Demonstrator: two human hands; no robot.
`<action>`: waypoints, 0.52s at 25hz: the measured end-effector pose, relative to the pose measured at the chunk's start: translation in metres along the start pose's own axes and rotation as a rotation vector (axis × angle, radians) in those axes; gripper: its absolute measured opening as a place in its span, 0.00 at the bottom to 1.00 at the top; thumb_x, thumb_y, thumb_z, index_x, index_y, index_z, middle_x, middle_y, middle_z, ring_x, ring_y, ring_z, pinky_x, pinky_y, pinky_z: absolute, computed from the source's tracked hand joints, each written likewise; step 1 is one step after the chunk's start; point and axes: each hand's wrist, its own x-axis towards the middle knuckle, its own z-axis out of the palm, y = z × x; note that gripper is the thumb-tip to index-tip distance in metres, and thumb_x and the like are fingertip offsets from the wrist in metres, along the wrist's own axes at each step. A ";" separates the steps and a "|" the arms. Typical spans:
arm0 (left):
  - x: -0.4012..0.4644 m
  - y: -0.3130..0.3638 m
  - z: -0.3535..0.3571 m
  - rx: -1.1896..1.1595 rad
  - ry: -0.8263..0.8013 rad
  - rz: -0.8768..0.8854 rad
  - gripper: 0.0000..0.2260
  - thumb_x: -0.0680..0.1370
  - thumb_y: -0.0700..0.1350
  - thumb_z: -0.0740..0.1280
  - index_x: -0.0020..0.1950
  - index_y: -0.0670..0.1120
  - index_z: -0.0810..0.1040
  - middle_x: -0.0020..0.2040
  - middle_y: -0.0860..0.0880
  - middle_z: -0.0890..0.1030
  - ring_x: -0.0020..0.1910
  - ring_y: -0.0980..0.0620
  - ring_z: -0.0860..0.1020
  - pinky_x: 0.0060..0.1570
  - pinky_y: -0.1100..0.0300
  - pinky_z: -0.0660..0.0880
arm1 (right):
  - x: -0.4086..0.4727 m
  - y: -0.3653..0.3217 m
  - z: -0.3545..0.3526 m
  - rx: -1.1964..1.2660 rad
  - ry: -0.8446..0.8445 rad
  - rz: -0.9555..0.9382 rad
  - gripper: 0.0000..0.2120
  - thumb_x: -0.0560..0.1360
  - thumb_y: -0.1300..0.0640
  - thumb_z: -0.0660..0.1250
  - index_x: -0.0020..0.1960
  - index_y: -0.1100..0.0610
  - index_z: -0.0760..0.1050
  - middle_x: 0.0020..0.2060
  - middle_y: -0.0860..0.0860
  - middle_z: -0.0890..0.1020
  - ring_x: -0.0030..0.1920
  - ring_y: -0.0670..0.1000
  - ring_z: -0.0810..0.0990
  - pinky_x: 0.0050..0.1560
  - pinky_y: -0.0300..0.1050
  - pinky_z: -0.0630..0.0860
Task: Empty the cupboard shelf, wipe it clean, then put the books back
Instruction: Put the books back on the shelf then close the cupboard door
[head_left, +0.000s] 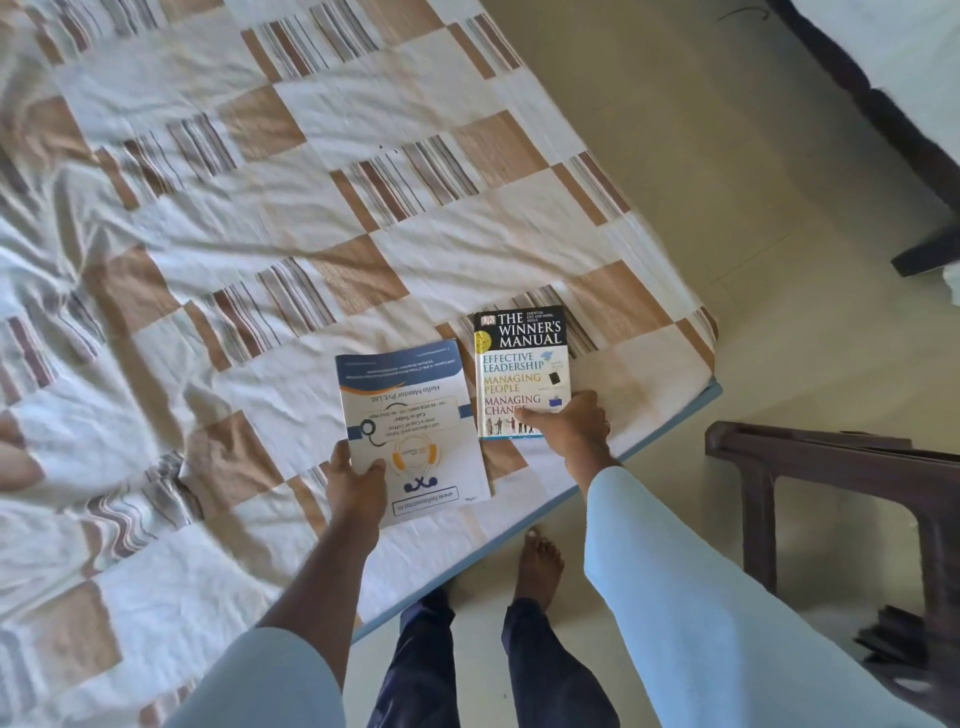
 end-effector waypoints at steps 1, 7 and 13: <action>0.000 0.002 -0.002 -0.019 -0.019 0.013 0.12 0.79 0.36 0.64 0.58 0.51 0.72 0.58 0.44 0.78 0.53 0.41 0.78 0.43 0.55 0.74 | 0.000 0.002 0.000 0.148 -0.059 -0.008 0.26 0.66 0.52 0.82 0.59 0.57 0.75 0.57 0.53 0.84 0.52 0.53 0.83 0.49 0.50 0.82; -0.015 0.038 -0.025 -0.060 -0.127 0.158 0.14 0.79 0.35 0.64 0.59 0.52 0.74 0.51 0.49 0.82 0.50 0.44 0.81 0.46 0.55 0.75 | -0.045 -0.001 -0.005 0.540 -0.130 -0.149 0.14 0.77 0.64 0.71 0.58 0.54 0.71 0.56 0.52 0.81 0.54 0.55 0.82 0.39 0.47 0.85; -0.065 0.109 -0.046 -0.099 -0.304 0.337 0.16 0.79 0.33 0.64 0.61 0.52 0.74 0.54 0.48 0.83 0.50 0.46 0.82 0.45 0.54 0.79 | -0.103 -0.007 -0.060 0.681 -0.044 -0.175 0.12 0.77 0.62 0.71 0.53 0.47 0.72 0.55 0.52 0.83 0.56 0.56 0.84 0.47 0.53 0.84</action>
